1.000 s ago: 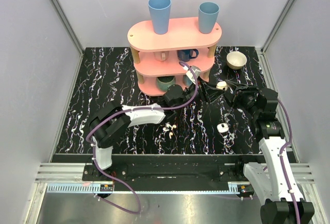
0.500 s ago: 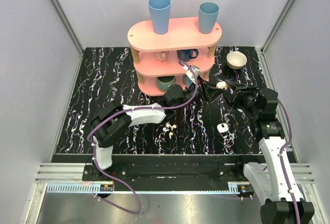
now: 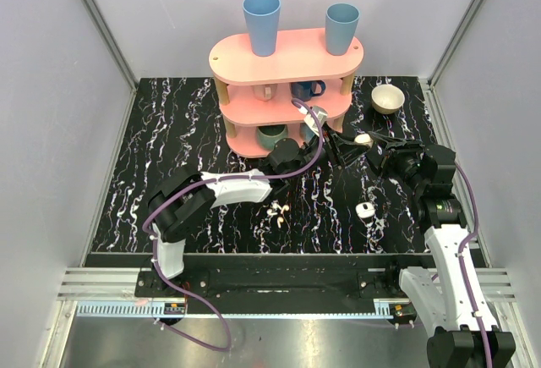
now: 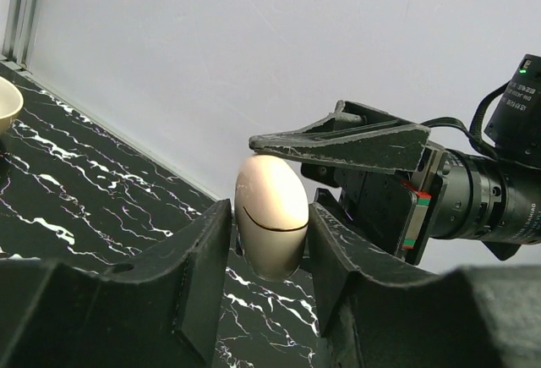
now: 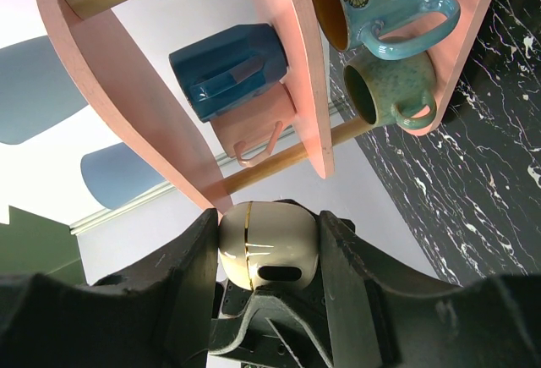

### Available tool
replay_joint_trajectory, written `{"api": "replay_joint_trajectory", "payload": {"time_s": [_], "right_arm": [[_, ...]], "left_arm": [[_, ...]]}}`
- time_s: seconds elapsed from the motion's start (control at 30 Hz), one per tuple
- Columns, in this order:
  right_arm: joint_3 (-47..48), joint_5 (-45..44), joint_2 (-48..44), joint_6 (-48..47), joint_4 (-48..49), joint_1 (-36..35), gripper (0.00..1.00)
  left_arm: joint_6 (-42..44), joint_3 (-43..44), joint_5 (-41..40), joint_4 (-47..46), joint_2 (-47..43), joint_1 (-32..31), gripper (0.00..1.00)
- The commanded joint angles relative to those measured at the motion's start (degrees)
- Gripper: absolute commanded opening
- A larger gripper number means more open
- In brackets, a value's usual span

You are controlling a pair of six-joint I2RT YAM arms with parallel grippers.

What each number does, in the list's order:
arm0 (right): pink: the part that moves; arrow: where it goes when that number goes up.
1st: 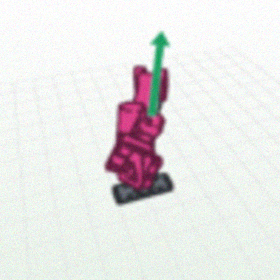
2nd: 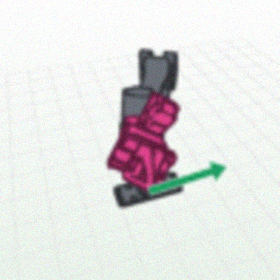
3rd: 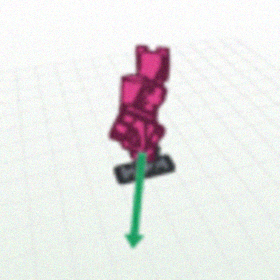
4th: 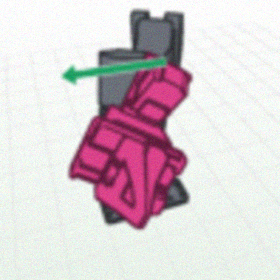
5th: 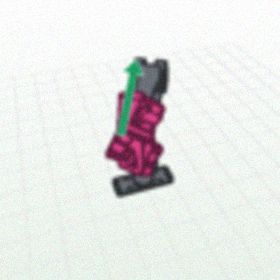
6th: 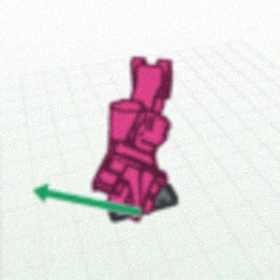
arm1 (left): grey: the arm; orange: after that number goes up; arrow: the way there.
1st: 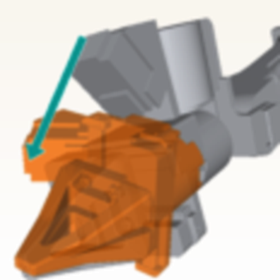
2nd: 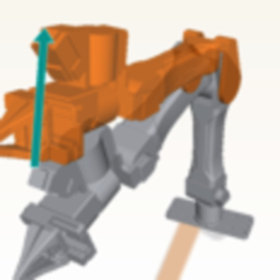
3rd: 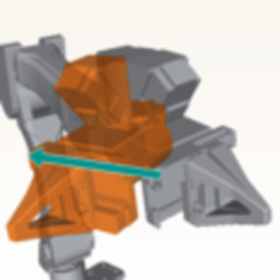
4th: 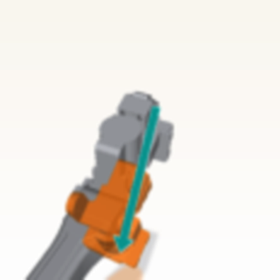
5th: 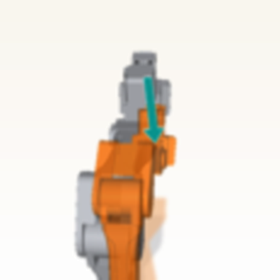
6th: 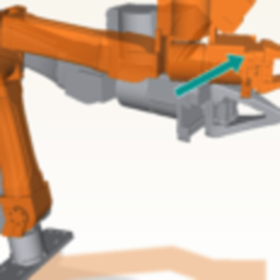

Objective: Insert the wireless bluetooth earbuds into the charging case
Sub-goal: Pass from the right arm to the left

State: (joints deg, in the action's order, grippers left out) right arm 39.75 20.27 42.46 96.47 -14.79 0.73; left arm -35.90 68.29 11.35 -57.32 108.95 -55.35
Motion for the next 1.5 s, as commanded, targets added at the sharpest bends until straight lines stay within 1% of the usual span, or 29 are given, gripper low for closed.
{"api": "replay_joint_trajectory", "payload": {"time_s": [0.0,0.07,0.27,0.3,0.33,0.53,0.83,1.2,1.33,1.47], "right_arm": [[1.9,0.8,0.1,-0.3,3.0,-0.4,0.00],[1.9,0.7,0.2,-0.3,3.2,-0.4,0.00],[2.1,0.6,0.3,-0.9,3.2,-0.4,0.00],[2.2,0.6,0.4,-1.0,3.2,-0.4,0.00],[2.2,0.6,0.5,-1.0,3.2,-0.4,0.00],[2.3,0.8,0.7,-1.1,3.1,-0.4,0.00],[1.8,0.8,0.3,-1.4,2.7,-0.4,0.00],[2.1,0.8,0.9,-2.6,2.1,-0.4,0.00],[2.1,0.6,0.9,-3.1,1.8,-0.4,0.00],[2.0,0.3,0.9,-3.2,1.6,-0.4,0.00]], "left_arm": [[0.3,2.3,0.1,-3.0,0.1,0.2,0.47],[0.6,2.3,0.1,-2.4,0.1,0.2,0.51],[2.3,1.8,0.1,0.2,-0.7,0.2,0.51],[2.5,1.7,-0.1,0.3,-0.8,0.2,0.50],[2.8,1.7,0.0,0.5,-1.1,0.2,0.47],[3.7,2.1,-0.7,1.2,-1.5,0.2,0.45],[3.8,3.2,-0.5,1.0,-1.6,0.2,0.49],[4.2,3.4,-0.6,4.7,-2.5,0.2,0.51],[5.3,4.9,-0.6,8.7,-3.3,0.2,0.53],[5.8,4.0,-1.9,9.4,-4.3,0.2,0.53]]}}
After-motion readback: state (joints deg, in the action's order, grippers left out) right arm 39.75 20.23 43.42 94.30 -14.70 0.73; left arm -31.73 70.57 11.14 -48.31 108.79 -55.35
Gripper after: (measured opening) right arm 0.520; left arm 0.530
